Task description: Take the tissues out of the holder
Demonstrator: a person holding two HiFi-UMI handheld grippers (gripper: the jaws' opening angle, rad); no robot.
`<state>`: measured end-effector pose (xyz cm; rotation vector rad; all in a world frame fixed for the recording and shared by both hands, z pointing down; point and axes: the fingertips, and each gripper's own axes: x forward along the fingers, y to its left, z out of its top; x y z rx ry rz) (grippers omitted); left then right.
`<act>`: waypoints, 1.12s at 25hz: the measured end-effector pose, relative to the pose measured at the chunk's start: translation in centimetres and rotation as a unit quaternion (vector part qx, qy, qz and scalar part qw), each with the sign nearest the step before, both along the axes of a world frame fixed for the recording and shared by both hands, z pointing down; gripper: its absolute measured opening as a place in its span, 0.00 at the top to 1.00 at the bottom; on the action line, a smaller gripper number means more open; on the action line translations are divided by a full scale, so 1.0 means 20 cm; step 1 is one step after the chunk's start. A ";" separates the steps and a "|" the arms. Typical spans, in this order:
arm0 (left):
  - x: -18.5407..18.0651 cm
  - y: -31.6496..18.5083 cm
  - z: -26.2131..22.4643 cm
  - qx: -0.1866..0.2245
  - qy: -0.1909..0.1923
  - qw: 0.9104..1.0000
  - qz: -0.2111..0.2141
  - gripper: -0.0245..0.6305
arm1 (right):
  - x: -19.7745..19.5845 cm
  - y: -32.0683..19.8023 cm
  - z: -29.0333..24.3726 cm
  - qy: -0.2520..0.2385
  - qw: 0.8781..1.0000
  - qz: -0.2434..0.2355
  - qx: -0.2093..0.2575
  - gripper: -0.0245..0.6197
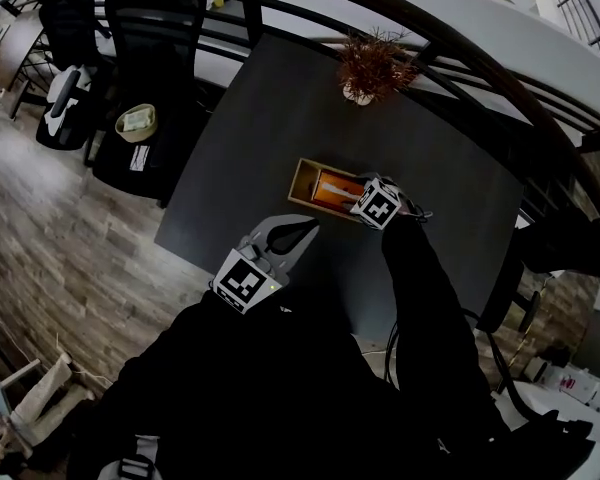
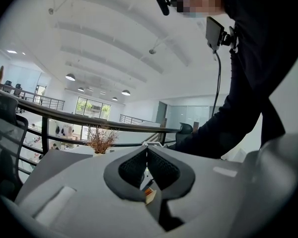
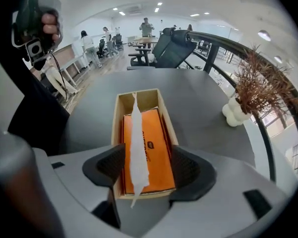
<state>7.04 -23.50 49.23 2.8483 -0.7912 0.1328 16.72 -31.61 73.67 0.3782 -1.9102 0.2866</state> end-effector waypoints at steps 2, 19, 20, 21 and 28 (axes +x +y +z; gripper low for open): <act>-0.01 -0.01 0.01 -0.003 -0.001 1.000 0.000 0.95 | -0.01 0.01 0.04 0.015 1.000 -0.014 -0.012 0.51; -0.08 -0.01 0.06 -0.016 -0.003 1.000 -0.002 0.95 | -0.01 0.00 0.17 0.077 0.996 -0.031 -0.041 0.61; -0.08 -0.01 0.06 -0.016 -0.003 1.000 -0.002 0.95 | -0.01 0.00 0.17 0.076 0.996 -0.025 -0.045 0.66; -0.09 -0.01 0.06 -0.015 -0.003 1.000 -0.003 0.95 | -0.01 0.00 0.16 0.078 0.996 -0.021 -0.049 0.68; -0.11 0.00 0.03 -0.008 0.002 1.000 -0.006 0.95 | -0.01 -0.02 0.14 0.076 0.996 0.004 -0.049 0.76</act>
